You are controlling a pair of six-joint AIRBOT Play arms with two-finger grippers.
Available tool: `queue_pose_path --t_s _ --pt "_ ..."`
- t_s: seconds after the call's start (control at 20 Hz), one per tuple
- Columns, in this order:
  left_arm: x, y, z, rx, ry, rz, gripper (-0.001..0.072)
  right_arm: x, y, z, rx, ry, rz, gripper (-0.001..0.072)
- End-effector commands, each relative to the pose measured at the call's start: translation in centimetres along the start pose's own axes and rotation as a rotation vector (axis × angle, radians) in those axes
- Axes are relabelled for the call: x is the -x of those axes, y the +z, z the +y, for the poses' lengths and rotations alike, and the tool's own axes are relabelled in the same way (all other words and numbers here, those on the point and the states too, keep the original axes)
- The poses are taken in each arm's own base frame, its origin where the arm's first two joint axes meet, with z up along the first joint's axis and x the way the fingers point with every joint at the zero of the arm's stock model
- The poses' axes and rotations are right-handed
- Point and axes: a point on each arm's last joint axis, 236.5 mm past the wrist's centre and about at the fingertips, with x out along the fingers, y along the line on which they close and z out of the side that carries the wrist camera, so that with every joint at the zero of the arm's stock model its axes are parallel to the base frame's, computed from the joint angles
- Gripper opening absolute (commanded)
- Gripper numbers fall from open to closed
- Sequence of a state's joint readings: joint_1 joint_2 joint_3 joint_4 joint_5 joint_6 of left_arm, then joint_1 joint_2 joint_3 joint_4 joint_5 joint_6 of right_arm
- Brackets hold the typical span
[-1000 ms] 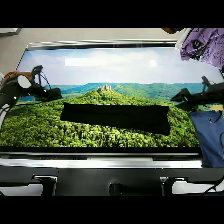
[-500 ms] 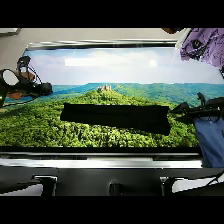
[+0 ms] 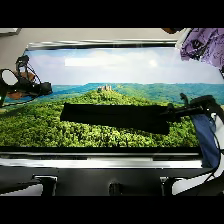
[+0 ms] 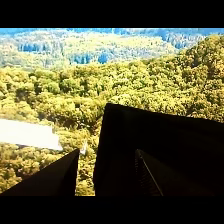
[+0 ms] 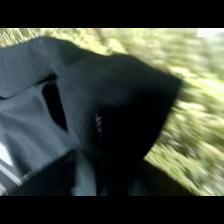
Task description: Fold the clothes and pants, and hang the long-sleeved shirts on hangers.
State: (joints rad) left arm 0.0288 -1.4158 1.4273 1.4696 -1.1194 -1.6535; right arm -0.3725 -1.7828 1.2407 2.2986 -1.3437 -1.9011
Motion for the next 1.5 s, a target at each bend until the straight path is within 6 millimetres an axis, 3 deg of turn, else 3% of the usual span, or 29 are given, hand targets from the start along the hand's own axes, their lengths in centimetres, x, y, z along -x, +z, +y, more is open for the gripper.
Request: queue_pose_path --t_s 0.0,0.05,0.1,0.2,0.25,0.3,0.45,0.65,0.8,1.0,1.15,1.25,1.45 --pt "0.0 0.1 0.0 0.003 -0.003 -0.002 0.041 -1.4 -0.7 2.4 0.059 -0.015 0.027 0.0165" --pt "0.0 0.1 -0.1 0.006 -0.007 -0.002 0.0407 -0.8 -0.6 2.9 0.057 -0.023 0.009 0.0048" --pt "-0.2 0.1 -0.6 0.015 -0.025 -0.001 0.0399 0.4 -0.5 3.3 0.046 -0.037 -0.016 0.0027" --pt "-1.0 0.1 -2.6 0.059 -0.11 0.008 0.0314 3.5 -0.2 4.3 0.046 -0.111 -0.075 0.0026" --pt "-1.8 -0.3 -4.2 0.081 -0.166 0.031 0.0059 5.4 0.0 5.0 0.047 -0.148 -0.113 0.0026" --pt "-2.8 -0.8 -6.3 0.096 -0.227 0.061 0.0019 7.3 0.2 5.5 0.048 -0.19 -0.149 0.0026" --pt "-5.9 -3.1 -13.4 0.12 -0.379 0.15 0.0019 12.6 0.2 8.0 0.045 -0.264 -0.217 0.0026" --pt "-8.3 -5.9 -25.3 0.124 -0.559 0.158 0.0017 17.5 -0.4 10.8 0.022 -0.309 -0.267 0.0026" --pt "-8.5 -8.9 -34.3 0.136 -0.685 0.162 0.0016 19.8 -0.6 12.8 0.032 -0.305 -0.311 0.0026" --pt "-8.5 -13.9 -44.5 0.111 -0.814 0.244 0.0016 21.8 -1.1 14.5 0.038 -0.303 -0.346 0.0026" --pt "-9.4 -17.0 -49.8 0.143 -0.85 0.316 0.0016 22.4 -1.9 15.0 0.036 -0.307 -0.335 0.0026" --pt "-10.2 -18.3 -52.2 0.178 -0.867 0.353 0.0016 22.8 -2.3 15.3 0.03 -0.305 -0.334 0.0026" --pt "-11.3 -20.0 -54.7 0.246 -0.879 0.406 0.0016 23.5 -3.1 16.0 0.002 -0.298 -0.353 0.0026"
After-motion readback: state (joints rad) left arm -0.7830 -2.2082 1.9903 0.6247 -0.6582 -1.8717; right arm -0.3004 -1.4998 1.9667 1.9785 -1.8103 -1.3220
